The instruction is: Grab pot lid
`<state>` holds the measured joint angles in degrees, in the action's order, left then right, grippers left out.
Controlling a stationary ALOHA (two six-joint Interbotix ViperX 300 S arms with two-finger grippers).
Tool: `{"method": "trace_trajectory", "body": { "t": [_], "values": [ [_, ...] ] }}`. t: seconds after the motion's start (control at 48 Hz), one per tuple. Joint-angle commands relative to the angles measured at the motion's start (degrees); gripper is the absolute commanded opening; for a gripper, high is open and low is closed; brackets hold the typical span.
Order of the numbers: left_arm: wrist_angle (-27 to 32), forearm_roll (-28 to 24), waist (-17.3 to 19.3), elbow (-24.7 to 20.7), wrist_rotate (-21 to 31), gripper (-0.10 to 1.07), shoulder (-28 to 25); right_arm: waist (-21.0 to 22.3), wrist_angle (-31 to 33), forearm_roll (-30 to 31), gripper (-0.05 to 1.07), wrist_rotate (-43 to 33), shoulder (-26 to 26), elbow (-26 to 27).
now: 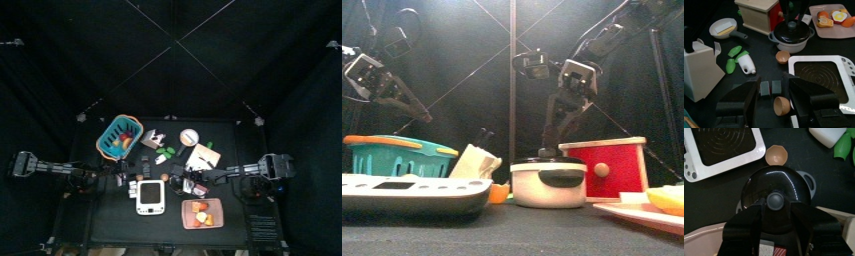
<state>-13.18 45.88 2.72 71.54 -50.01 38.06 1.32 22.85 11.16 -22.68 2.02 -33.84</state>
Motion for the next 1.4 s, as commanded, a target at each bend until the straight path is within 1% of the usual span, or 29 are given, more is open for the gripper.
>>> {"method": "trace_trajectory", "body": {
  "t": [0.0,0.375,0.562,0.75,0.875,0.979,1.375],
  "values": [
    [-0.3,-0.2,0.2,-0.7,-0.1,0.8,0.1,0.2,-0.2,0.0,0.74,0.0,1.1,0.6],
    [-0.3,-0.2,0.2,-0.5,-0.1,0.8,0.1,0.3,0.0,0.4,0.74,0.0,-1.7,0.8],
    [-0.4,-0.2,0.3,-0.4,-0.1,0.8,0.1,0.3,0.0,0.8,0.72,0.0,-1.7,0.8],
    [-0.5,-0.1,0.3,-0.4,-0.1,0.8,0.1,0.3,0.2,0.9,0.68,0.0,-1.3,1.0],
    [-0.5,-0.2,0.3,-0.5,-0.1,0.8,0.2,0.3,0.3,1.0,0.63,0.0,-0.9,1.0],
    [-0.5,-0.1,0.3,-0.5,-0.1,0.8,0.1,0.3,0.4,1.0,0.61,0.0,-0.6,1.1],
    [-0.6,-0.1,0.3,-0.6,-0.2,0.8,0.4,0.3,0.4,1.0,0.6,-0.1,3.3,1.1]
  ]
}}
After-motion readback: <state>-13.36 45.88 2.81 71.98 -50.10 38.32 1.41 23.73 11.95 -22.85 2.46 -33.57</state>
